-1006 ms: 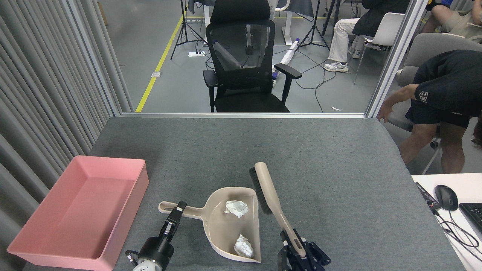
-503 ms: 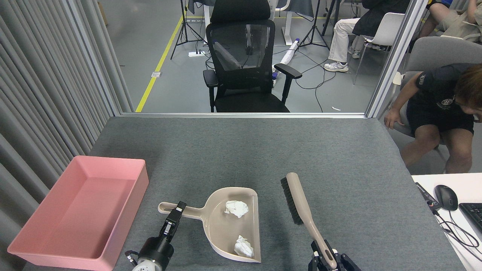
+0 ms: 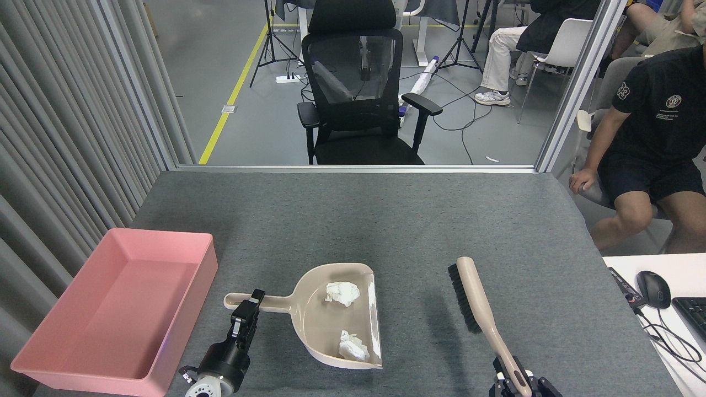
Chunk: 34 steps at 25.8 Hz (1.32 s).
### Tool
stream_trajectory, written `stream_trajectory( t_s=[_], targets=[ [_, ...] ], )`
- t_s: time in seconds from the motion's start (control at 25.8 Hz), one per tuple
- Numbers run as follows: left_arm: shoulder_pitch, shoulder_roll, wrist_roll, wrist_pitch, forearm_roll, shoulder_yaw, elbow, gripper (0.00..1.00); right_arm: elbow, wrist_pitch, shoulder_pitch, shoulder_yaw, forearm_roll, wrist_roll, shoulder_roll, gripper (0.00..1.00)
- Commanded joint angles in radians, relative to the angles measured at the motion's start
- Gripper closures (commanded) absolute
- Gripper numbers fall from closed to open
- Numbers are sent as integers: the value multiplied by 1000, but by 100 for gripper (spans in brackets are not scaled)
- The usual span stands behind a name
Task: Sweep and dump garbage into bin
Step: 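Lift the dustpan with the left gripper and carry it toward the pink bin, then tip the dustpan over the pink bin with the left gripper to dump paper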
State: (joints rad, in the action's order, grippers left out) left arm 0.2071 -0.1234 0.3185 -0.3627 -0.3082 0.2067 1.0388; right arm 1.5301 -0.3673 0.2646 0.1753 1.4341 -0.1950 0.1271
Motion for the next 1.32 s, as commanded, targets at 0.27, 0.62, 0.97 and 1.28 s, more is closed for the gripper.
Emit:
stream_trajectory(
  t_s=[0.27, 0.62, 0.97, 1.28],
  targets=[
    [2, 1, 4, 122, 50, -3, 136, 84, -4, 25, 5, 81, 2, 5, 34, 100],
    [17, 19, 60, 353, 115, -6, 372, 84, -5, 22, -1, 81, 2, 5, 48, 99],
    [44, 211, 71, 427, 253, 39, 420, 84, -5, 21, -5, 79, 2, 6, 46, 97],
    [38, 387, 125, 418, 357, 171, 313, 83, -5, 19, -8, 72, 3, 8, 45, 97]
  ],
)
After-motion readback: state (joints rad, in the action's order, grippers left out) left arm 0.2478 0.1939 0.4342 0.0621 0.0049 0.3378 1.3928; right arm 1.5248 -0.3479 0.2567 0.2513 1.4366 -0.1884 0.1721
